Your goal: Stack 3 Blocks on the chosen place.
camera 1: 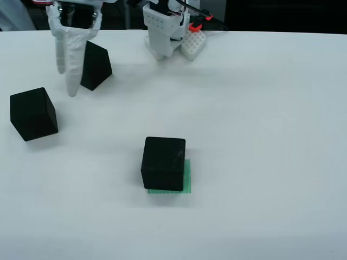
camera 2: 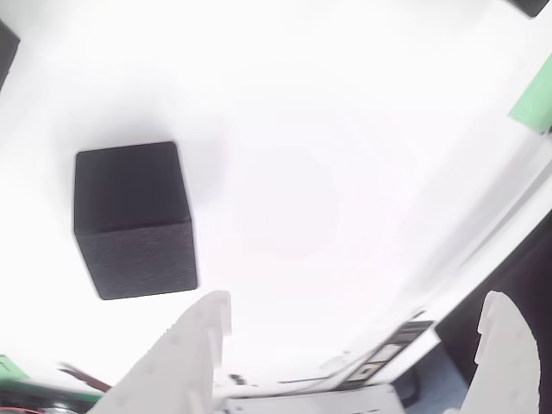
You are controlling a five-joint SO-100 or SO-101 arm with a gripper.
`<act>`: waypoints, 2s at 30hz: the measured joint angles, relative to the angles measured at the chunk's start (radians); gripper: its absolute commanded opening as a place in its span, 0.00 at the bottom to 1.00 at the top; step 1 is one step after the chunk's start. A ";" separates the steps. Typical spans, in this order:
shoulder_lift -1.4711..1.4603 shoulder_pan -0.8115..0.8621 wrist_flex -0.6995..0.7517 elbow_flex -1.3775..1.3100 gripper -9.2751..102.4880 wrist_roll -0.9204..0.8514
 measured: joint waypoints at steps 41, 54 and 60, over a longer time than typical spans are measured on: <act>-0.591 0.293 -0.081 -0.258 0.43 -0.324; -0.703 0.310 -0.123 -0.299 0.42 -0.324; -0.750 0.305 -0.124 -0.334 0.32 -0.324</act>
